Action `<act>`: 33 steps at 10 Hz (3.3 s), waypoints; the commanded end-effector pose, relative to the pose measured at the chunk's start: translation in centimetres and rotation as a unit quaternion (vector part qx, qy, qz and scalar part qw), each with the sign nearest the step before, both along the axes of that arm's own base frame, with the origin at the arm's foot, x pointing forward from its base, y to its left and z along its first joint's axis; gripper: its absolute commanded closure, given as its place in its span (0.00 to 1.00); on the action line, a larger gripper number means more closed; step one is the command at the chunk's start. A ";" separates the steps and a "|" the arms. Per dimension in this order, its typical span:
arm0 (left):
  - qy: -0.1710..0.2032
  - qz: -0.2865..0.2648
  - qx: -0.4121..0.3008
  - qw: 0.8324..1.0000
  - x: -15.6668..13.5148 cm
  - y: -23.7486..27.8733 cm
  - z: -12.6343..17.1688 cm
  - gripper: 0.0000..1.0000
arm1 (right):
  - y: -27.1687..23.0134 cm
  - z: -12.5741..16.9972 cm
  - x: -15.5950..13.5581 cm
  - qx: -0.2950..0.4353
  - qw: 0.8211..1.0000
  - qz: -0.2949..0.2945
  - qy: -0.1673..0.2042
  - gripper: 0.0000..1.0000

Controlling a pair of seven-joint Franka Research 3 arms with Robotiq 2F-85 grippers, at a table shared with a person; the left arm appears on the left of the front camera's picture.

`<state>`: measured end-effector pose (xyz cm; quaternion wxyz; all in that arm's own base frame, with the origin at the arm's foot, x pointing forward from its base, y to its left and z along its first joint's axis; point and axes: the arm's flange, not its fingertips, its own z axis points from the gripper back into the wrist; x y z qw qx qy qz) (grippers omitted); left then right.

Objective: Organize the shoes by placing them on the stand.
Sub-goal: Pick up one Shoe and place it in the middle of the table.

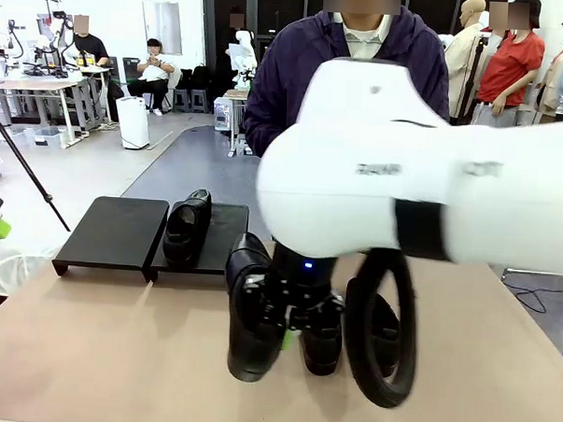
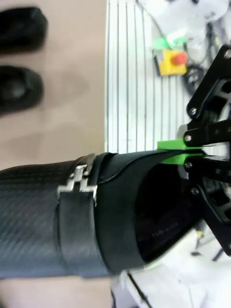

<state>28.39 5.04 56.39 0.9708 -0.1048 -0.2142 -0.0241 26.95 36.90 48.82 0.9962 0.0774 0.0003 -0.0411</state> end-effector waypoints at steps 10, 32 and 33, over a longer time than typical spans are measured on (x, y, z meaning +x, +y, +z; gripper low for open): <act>0.004 0.000 0.006 1.000 -0.2 0.3 -0.1 0.00 | 2.2 -4.8 3.2 -0.044 0.998 -0.026 0.021 1.00; 0.004 0.000 0.006 1.000 -0.2 0.3 -0.1 0.00 | 0.2 -5.5 4.6 -0.058 0.996 0.003 0.062 0.00; 0.004 0.000 0.006 1.000 -0.2 0.3 -0.1 0.00 | -2.7 -2.8 3.6 -0.052 0.996 0.020 0.063 0.00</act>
